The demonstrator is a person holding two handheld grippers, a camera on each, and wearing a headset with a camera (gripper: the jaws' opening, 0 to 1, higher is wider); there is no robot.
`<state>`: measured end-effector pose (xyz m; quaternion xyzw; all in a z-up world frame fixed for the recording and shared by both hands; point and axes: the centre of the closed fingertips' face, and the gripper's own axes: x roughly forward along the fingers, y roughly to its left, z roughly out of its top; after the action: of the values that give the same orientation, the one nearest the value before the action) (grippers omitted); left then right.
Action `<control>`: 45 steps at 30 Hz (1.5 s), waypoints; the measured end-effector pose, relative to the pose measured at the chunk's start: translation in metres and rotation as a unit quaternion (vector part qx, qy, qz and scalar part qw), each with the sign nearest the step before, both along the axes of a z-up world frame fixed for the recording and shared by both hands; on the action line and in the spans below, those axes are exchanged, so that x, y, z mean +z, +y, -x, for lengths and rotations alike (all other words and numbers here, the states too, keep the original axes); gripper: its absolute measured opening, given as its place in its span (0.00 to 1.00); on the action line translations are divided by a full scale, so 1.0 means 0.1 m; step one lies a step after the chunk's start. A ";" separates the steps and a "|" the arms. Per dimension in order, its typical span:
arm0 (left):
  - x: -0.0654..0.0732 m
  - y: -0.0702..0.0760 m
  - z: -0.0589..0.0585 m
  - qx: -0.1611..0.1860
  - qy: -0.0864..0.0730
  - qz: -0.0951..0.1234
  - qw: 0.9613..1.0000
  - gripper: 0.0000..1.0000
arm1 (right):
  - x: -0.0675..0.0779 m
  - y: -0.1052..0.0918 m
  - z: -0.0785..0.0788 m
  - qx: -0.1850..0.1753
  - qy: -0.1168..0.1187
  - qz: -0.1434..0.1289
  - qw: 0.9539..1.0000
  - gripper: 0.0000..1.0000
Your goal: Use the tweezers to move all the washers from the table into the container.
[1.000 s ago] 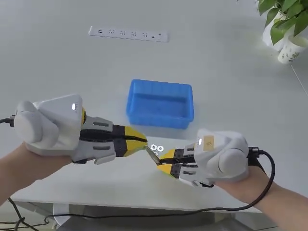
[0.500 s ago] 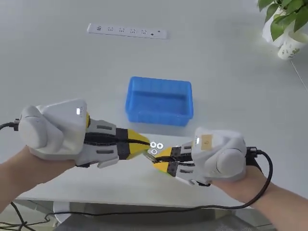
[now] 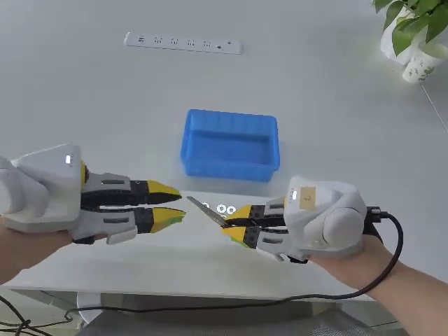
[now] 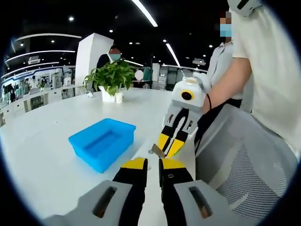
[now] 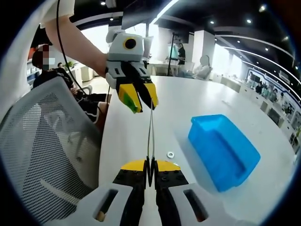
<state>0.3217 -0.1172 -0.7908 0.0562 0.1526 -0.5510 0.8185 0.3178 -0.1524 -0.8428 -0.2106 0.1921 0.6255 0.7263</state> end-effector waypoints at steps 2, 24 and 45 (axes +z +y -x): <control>0.05 -0.04 -0.05 0.008 0.000 0.019 1.000 0.11 | 0.01 0.01 -0.01 -0.002 0.002 -0.003 1.000 0.07; 0.23 -0.18 -0.08 -0.014 -0.004 0.040 0.999 0.07 | -0.01 0.07 -0.03 -0.005 0.011 -0.012 1.000 0.07; 0.19 -0.43 0.01 -0.050 -0.006 0.035 0.998 0.06 | -0.13 0.01 0.05 -0.005 0.022 -0.010 1.000 0.07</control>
<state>0.3202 -0.1597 -0.7722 0.0388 0.1256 -0.5960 0.7921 0.3128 -0.1519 -0.8554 -0.1881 0.2029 0.6281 0.7273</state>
